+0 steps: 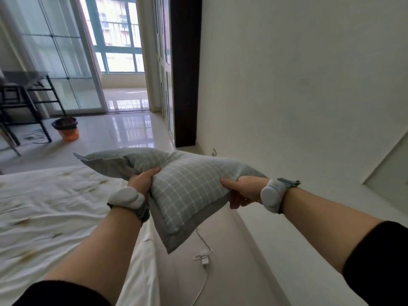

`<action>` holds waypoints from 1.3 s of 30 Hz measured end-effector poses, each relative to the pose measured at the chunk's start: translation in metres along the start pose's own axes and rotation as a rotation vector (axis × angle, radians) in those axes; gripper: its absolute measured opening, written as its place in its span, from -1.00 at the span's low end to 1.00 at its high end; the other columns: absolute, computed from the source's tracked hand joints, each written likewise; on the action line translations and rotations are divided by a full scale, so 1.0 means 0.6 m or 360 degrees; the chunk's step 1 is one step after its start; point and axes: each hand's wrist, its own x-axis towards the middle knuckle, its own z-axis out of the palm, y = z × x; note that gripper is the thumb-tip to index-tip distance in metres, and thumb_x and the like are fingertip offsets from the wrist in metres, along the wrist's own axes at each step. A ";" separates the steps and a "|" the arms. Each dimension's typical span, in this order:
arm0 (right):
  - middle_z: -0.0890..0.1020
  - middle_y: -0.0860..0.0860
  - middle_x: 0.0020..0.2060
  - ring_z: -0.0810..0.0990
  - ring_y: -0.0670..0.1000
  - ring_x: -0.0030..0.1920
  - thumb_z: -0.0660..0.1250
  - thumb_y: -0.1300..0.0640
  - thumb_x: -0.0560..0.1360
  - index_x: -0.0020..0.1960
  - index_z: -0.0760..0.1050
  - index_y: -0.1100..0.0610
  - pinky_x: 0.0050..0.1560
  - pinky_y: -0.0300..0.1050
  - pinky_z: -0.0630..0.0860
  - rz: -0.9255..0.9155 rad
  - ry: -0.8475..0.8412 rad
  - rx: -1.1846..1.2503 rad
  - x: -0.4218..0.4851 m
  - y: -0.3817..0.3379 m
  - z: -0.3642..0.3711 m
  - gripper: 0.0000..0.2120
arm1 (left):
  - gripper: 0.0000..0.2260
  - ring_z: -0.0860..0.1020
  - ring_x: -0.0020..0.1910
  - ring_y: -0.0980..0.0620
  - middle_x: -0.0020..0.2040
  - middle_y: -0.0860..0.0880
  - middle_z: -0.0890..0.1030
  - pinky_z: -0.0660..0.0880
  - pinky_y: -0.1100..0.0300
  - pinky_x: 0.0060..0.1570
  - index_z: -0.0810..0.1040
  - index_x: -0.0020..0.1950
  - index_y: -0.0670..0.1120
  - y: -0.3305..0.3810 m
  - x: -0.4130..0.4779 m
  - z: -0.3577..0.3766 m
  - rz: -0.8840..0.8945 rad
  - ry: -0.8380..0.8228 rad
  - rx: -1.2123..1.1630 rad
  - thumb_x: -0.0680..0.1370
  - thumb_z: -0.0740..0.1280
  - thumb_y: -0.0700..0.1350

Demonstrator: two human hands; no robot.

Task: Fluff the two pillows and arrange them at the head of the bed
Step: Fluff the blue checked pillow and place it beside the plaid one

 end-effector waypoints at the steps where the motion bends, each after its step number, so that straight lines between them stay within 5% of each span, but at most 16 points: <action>1: 0.66 0.03 -0.32 0.63 -0.02 -0.22 0.03 -0.31 0.49 -0.17 0.55 0.19 0.03 -0.08 0.52 -0.0009 -0.0035 -0.0031 0.025 -0.002 -0.008 -0.40 | -0.60 0.56 -0.27 0.08 -0.17 -0.02 0.62 0.49 0.24 -0.24 0.56 0.17 -0.24 0.000 0.016 0.004 0.0005 0.0012 0.0007 0.37 0.46 -0.14; 6: 0.65 -0.01 -0.40 0.64 -0.02 -0.29 -0.01 -0.43 0.41 -0.31 0.55 0.12 -0.13 -0.13 0.53 -0.0105 -0.0081 -0.0268 0.201 0.007 -0.088 -0.32 | -0.63 0.60 -0.19 0.04 -0.01 -0.08 0.64 0.50 0.22 -0.17 0.57 0.15 -0.22 -0.004 0.128 0.062 0.0077 0.0159 0.0030 0.38 0.45 -0.14; 11: 0.62 -0.02 -0.42 0.58 0.00 -0.30 -0.01 -0.45 0.39 -0.43 0.52 0.08 -0.03 -0.06 0.47 -0.0268 0.0226 -0.0416 0.350 0.035 -0.187 -0.33 | -0.61 0.62 -0.05 -0.08 0.09 -0.14 0.63 0.50 0.05 0.10 0.57 0.16 -0.23 -0.003 0.229 0.141 0.0093 0.0267 0.0058 0.36 0.46 -0.15; 16: 0.62 0.11 -0.12 0.54 0.10 -0.14 0.01 -0.35 0.47 0.00 0.56 0.18 -0.09 -0.08 0.41 -0.0340 0.0413 -0.0461 0.457 0.027 -0.283 -0.35 | -0.65 0.61 0.01 -0.12 0.08 -0.15 0.63 0.50 -0.02 0.14 0.59 0.13 -0.19 0.012 0.296 0.214 0.0117 0.0312 0.0013 0.36 0.46 -0.16; 22: 0.57 0.17 0.08 0.55 0.16 0.04 0.08 -0.33 0.46 0.20 0.43 0.22 0.00 -0.01 0.48 -0.0285 0.0427 -0.0353 0.551 -0.013 -0.352 -0.34 | -0.68 0.61 0.04 -0.12 0.14 -0.14 0.62 0.49 -0.03 0.18 0.57 0.12 -0.15 0.064 0.355 0.250 0.0177 0.0280 0.0002 0.38 0.44 -0.17; 29: 0.55 0.11 0.17 0.49 0.09 0.01 0.02 -0.39 0.44 0.29 0.37 0.14 0.00 -0.04 0.38 -0.0265 0.0282 -0.0134 0.632 -0.060 -0.396 -0.30 | -0.56 0.59 0.09 -0.15 0.20 -0.18 0.59 0.49 -0.02 0.17 0.49 0.27 -0.22 0.118 0.429 0.277 0.0199 0.0259 0.0040 0.41 0.42 -0.19; 35: 0.46 0.14 0.34 0.43 0.18 0.30 -0.05 -0.44 0.41 0.36 0.38 0.15 0.36 0.10 0.24 -0.0173 0.0146 -0.0160 0.751 -0.152 -0.428 -0.19 | -0.58 0.60 -0.10 -0.06 0.09 -0.13 0.59 0.48 0.06 0.02 0.47 0.26 -0.20 0.172 0.557 0.269 0.0224 0.0209 0.0084 0.42 0.42 -0.19; 39: 0.47 0.14 0.33 0.41 0.18 0.33 0.05 -0.43 0.39 0.32 0.44 0.14 0.44 0.09 0.19 -0.0061 0.0093 0.0007 0.842 -0.236 -0.436 -0.21 | -0.57 0.58 -0.01 -0.13 0.11 -0.16 0.59 0.48 0.02 0.08 0.46 0.27 -0.21 0.214 0.679 0.237 0.0235 0.0180 0.0106 0.42 0.42 -0.20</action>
